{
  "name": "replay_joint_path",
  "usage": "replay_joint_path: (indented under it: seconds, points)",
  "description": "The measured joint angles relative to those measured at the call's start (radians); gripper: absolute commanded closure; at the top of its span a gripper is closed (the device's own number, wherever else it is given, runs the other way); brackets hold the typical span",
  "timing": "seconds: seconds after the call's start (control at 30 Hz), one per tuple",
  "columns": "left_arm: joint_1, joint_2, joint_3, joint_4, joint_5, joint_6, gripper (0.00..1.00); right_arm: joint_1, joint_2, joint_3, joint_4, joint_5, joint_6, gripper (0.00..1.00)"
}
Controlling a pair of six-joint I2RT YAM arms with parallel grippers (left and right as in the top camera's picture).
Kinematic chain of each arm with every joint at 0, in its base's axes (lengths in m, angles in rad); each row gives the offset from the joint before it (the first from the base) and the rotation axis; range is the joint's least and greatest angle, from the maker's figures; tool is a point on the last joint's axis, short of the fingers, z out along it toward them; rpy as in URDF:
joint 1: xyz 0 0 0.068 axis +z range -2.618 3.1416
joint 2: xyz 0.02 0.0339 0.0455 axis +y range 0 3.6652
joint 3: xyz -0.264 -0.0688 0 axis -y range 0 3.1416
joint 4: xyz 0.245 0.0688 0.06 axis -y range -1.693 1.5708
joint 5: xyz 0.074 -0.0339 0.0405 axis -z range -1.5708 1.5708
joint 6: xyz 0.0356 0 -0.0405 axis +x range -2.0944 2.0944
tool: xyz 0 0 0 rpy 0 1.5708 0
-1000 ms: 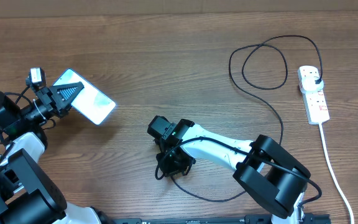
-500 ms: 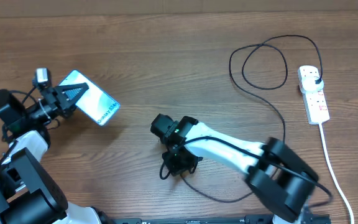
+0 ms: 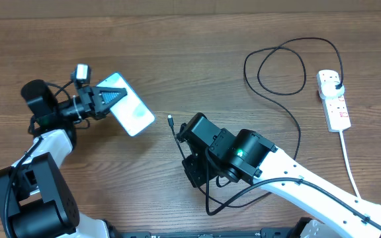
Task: Plug charger to phone and switch on socket
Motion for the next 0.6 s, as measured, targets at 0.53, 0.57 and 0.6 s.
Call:
replay_joint_path:
  seconds: [0.53, 0.57, 0.6]
  points:
    - [-0.097, 0.0, 0.0, 0.0, 0.0, 0.0, 0.96, 0.105, 0.0, 0.0, 0.06, -0.006, 0.0, 0.96]
    - [-0.102, 0.0, 0.0, 0.0, 0.0, 0.0, 0.96, 0.106, 0.0, 0.0, 0.056, 0.006, -0.001, 0.96]
    - [-0.103, 0.0, 0.0, 0.0, 0.0, 0.0, 0.96, 0.106, 0.0, 0.0, 0.045, 0.018, 0.0, 0.96]
